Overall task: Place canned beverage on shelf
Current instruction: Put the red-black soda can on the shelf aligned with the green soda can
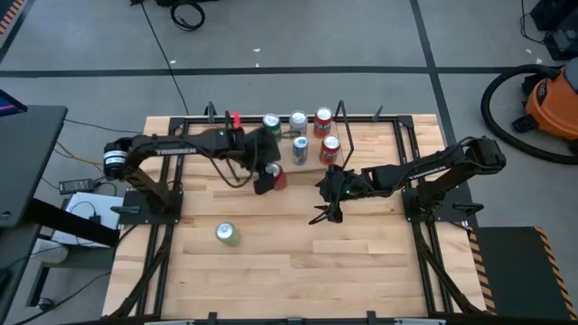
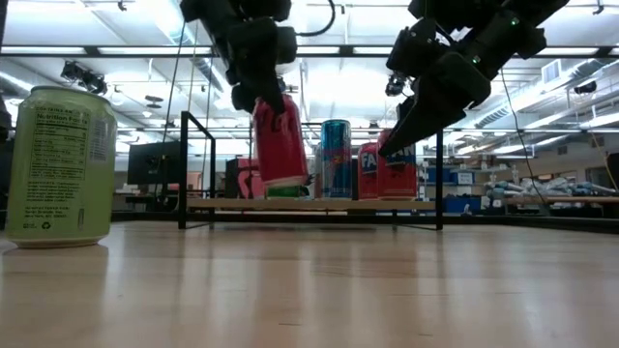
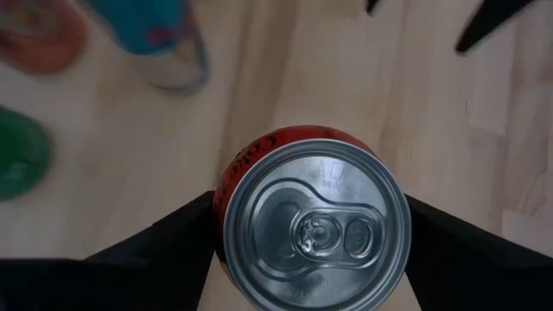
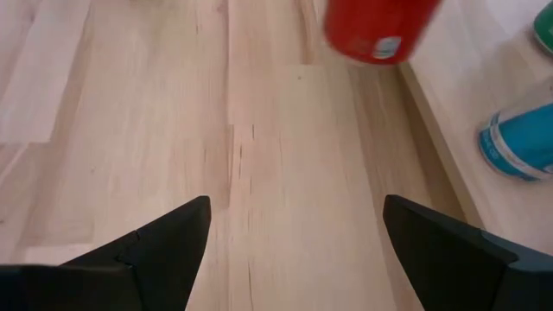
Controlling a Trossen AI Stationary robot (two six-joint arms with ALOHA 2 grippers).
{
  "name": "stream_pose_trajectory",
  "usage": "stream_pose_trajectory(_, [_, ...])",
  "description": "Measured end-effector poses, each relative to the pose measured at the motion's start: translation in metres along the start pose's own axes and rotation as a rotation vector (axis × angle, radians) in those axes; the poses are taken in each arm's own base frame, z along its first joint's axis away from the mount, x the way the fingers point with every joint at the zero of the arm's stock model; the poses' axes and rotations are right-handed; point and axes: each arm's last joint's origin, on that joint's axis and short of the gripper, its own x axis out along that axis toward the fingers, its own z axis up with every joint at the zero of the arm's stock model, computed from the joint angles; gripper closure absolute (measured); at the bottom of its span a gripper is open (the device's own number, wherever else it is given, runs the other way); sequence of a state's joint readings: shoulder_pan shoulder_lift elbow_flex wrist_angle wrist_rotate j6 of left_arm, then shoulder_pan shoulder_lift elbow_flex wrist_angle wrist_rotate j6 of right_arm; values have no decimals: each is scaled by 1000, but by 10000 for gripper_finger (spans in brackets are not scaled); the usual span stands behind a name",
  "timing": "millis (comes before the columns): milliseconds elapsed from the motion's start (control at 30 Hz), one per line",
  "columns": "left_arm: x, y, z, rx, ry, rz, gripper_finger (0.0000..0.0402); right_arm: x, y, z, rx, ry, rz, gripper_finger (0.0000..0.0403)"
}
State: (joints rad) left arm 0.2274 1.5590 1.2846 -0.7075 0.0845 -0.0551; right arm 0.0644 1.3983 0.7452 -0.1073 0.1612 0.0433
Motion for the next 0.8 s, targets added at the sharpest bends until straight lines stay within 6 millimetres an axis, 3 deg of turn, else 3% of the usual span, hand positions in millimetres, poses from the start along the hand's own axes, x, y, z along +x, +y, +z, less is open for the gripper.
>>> stream_pose_trajectory(200, [-12, 28, 2, -30, -44, 57, 90, 1, 0, 1, 1, -14, 1, 49])
stream_pose_trajectory(800, [-8, 91, 12, -117, -117, 81, 90, 1, 0, 8, -3, -88, 8, 49])
